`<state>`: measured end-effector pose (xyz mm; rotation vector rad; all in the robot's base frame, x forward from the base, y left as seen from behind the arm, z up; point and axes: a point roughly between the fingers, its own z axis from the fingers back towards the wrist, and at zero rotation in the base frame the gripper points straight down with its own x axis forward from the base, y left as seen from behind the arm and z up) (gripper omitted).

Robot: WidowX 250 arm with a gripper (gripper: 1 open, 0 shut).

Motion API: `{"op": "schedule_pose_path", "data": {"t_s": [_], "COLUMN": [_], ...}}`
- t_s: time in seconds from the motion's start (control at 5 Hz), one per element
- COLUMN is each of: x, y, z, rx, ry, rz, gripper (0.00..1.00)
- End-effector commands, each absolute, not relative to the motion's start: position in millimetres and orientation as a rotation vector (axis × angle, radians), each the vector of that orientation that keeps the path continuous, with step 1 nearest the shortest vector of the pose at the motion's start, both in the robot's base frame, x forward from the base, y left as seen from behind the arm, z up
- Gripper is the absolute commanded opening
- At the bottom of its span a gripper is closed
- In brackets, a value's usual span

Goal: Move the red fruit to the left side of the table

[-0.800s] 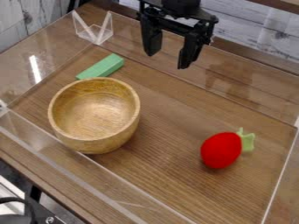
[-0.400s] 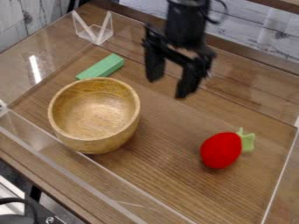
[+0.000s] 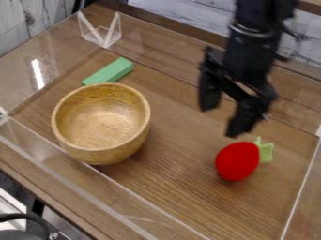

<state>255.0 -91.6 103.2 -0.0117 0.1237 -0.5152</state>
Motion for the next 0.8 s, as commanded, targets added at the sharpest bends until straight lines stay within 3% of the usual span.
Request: {"op": "schedule_pose_path", "data": {"t_s": [0.0, 0.6], "x": [246.7, 236.2], "y": [-99.9, -104.5], "z": [105.5, 85.3], "rx": [-0.012, 0.042], "ry": [0.087, 0.045], "rz": [-0.665, -0.834], "gripper": [1.00, 1.00]}}
